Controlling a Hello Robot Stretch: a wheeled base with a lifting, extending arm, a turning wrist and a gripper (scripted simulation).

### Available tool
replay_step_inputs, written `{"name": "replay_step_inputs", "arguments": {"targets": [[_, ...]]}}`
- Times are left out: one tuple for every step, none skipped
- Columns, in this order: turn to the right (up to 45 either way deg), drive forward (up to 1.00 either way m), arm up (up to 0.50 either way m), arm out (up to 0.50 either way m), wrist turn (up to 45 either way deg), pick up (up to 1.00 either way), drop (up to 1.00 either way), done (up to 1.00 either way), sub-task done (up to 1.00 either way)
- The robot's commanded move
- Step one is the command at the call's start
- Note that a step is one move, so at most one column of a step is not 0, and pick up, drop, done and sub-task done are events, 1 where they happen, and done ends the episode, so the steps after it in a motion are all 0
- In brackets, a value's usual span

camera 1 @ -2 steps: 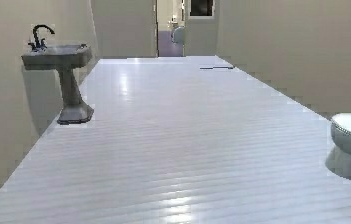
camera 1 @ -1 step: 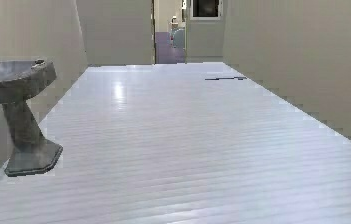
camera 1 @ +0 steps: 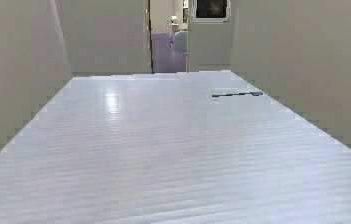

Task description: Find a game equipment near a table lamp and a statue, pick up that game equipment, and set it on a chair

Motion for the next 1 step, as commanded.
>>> {"name": "replay_step_inputs", "arguments": {"targets": [[0.0,1.0,0.0,0.0,0.0,0.0,0.0,0.0,0.0]]}}
